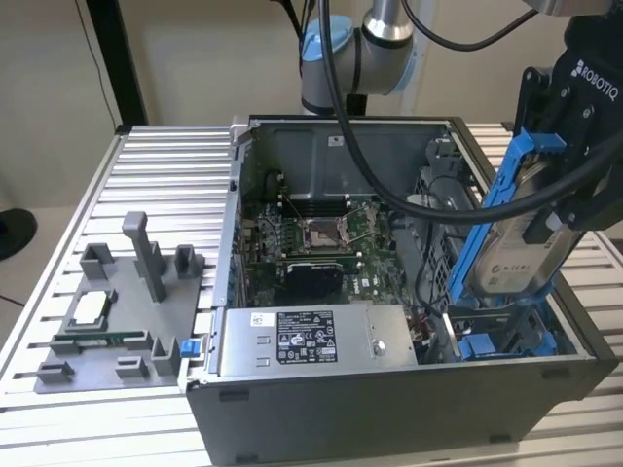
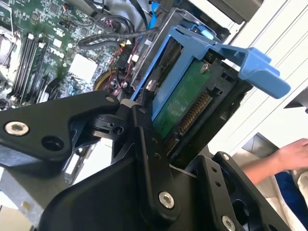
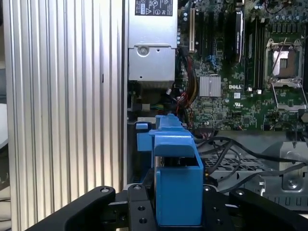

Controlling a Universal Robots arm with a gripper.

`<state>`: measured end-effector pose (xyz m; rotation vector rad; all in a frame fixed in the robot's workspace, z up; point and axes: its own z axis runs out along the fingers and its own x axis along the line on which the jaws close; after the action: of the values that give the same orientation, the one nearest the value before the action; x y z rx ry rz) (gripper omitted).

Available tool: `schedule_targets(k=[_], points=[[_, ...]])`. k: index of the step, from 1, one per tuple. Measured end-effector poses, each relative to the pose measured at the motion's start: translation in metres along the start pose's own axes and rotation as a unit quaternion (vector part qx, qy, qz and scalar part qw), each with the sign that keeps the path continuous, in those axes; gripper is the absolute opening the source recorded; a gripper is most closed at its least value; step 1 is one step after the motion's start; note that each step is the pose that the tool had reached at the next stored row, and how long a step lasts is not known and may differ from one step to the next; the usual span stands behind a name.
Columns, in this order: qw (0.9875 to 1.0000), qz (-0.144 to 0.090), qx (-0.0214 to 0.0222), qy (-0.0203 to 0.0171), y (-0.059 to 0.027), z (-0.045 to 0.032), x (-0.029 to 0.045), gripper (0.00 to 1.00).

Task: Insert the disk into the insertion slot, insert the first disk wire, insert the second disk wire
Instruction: 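Insert the disk into the insertion slot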

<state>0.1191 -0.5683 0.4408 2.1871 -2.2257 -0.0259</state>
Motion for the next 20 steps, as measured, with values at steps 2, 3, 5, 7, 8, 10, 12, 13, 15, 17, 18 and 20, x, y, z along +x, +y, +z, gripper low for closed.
schedule_targets(k=[2, 3, 5, 7, 8, 10, 12, 13, 15, 17, 18, 20], points=[[1.0, 0.0, 0.0, -0.0001, -0.0001, 0.0018, 0.0, 0.0], [1.0, 0.0, 0.0, 0.0, -0.0001, 0.0026, 0.0, 0.0], [1.0, 0.0, 0.0, 0.0, -0.0001, 0.0042, 0.0, 0.0], [1.0, 0.0, 0.0, 0.0, -0.0002, 0.0057, 0.0, 0.0], [1.0, 0.0, 0.0, 0.0, -0.0002, 0.0064, 0.0, 0.0], [1.0, 0.0, 0.0, 0.0, -0.0002, 0.0074, 0.0, 0.0], [1.0, 0.0, 0.0, 0.0001, -0.0002, 0.0075, 0.0, 0.0], [1.0, 0.0, 0.0, 0.0, -0.0002, 0.0076, 0.0, 0.0], [1.0, 0.0, 0.0, 0.0, -0.0002, 0.0076, 0.0, 0.0], [1.0, 0.0, 0.0, 0.0, -0.0002, 0.0076, 0.0, 0.0], [1.0, 0.0, 0.0, 0.0, -0.0002, 0.0077, 0.0, 0.0], [1.0, 0.0, 0.0, 0.0, -0.0003, 0.0077, 0.0, 0.0]])
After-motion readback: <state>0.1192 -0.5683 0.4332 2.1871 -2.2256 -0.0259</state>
